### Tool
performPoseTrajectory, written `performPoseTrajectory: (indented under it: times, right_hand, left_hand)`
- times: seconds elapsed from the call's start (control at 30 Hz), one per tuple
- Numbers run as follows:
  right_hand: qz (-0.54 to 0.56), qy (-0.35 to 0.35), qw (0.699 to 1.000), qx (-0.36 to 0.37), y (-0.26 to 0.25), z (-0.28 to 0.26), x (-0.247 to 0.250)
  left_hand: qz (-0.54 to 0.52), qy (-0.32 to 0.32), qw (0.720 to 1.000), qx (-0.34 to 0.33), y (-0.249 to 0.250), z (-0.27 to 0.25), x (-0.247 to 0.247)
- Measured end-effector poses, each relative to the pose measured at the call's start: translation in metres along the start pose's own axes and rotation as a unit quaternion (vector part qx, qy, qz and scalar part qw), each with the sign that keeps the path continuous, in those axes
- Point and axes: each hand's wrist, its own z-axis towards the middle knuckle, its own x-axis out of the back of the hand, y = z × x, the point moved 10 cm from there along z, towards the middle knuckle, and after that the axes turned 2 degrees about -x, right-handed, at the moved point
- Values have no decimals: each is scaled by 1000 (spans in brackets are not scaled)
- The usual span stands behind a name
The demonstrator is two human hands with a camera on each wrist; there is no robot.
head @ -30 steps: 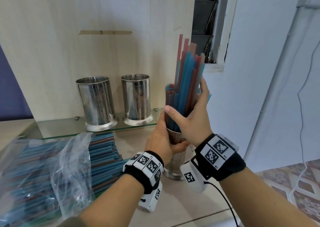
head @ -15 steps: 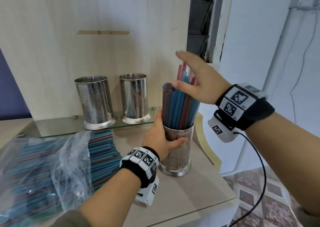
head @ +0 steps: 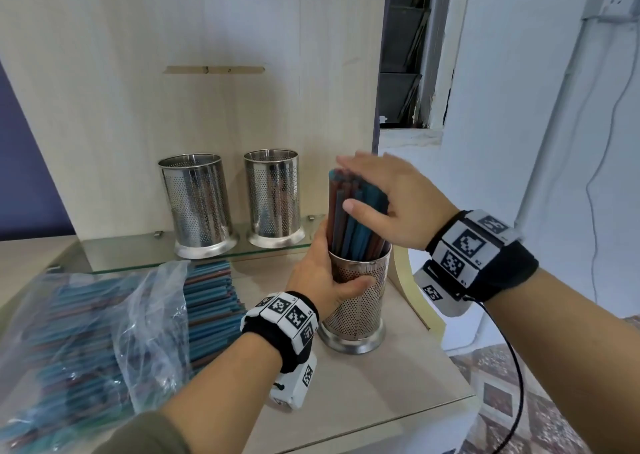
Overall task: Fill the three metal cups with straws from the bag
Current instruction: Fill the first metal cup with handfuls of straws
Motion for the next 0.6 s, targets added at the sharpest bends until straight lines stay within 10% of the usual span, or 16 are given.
performPoseTrajectory:
  times: [0.17,0.33,0.6]
  right_hand:
    - [149,126,972,-132,37,-50,8]
    - [346,27,918,-192,35,-89,-67]
    - [324,39,899,-293,49,-98,-102]
  left_hand:
    - [-27,-72,997,-8,1,0,-3]
    - [202,-121,972,20,1,-21,41]
    - [408,-131,897,110,-53,-69,163]
